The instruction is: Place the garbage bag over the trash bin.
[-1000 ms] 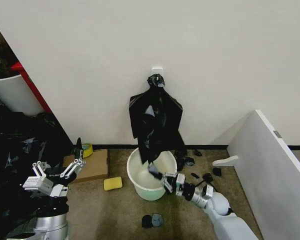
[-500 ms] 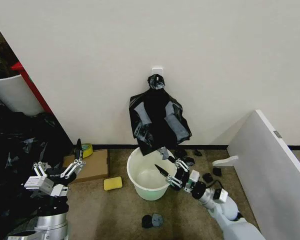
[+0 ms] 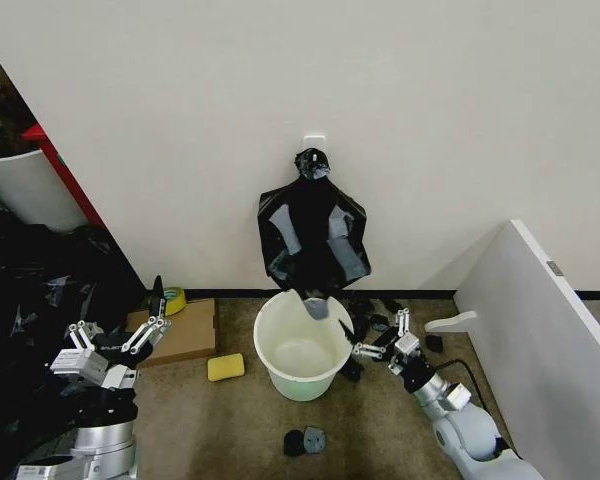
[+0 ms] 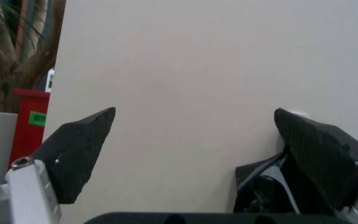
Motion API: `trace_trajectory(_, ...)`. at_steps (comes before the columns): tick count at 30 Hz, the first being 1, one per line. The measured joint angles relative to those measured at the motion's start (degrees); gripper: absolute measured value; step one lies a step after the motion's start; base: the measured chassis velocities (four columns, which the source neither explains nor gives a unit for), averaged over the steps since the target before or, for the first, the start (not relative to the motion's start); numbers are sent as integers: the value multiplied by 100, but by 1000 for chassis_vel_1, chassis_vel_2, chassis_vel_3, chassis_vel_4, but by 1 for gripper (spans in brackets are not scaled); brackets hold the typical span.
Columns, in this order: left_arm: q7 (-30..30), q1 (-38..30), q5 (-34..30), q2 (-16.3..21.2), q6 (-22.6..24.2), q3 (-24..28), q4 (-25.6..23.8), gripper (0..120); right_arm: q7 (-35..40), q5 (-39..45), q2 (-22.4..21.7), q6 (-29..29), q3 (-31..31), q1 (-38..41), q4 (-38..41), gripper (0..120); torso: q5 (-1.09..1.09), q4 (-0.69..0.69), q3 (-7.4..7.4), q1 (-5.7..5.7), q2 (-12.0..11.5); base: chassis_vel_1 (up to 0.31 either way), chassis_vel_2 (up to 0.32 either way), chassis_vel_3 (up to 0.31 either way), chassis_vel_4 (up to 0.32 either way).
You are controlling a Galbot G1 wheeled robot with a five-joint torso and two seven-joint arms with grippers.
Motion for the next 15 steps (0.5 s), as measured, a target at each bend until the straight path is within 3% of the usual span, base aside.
trace_trajectory(6, 0, -57, -12, 5, 9, 0, 100, 100, 601, -321, 317, -301, -508, 400, 300, 100, 0, 0, 0, 0, 0, 0, 0, 0, 0)
trace_trajectory(15, 2, -90, -22, -5, 22, 0, 214, 100, 1866, -2038, 1105, -996, -1179, 888, 215, 100, 0, 1, 0, 0, 0, 0, 0, 0, 0)
